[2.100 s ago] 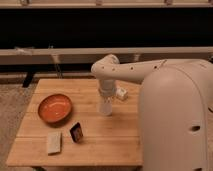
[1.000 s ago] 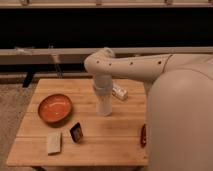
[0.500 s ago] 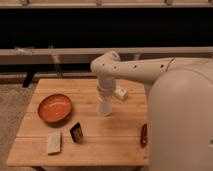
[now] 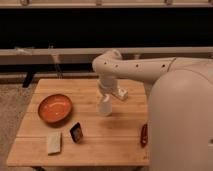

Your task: Place the ceramic cup over the eraser

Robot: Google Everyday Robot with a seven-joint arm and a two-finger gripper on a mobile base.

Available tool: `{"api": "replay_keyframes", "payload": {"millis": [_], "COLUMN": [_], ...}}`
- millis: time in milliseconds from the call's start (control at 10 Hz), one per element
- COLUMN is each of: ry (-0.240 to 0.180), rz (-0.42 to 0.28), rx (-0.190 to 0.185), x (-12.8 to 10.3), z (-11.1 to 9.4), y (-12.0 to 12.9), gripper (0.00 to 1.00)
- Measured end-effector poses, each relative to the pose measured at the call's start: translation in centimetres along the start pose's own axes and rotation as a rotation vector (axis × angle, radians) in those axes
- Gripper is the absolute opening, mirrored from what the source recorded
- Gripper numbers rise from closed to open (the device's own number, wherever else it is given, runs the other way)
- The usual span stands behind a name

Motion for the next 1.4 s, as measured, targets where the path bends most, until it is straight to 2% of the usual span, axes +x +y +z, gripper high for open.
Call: {"api": "replay_keyframes", "payload": {"millis": [400,800,1200,1400], "ry": [-0.002,0.004,0.055,0.057], "rz": [-0.006,-0.039,-0.058,-0.053], "rx": [-0.011,-0.025,-0.047,-0.047], "x": [-1.0,-2.5,-2.9,-2.5], "z": [2.0,3.6,5.8,6.2], "y": [-0.6,0.3,1.1,1.2], "gripper": [0.80,0.80,0.80,0.76]}}
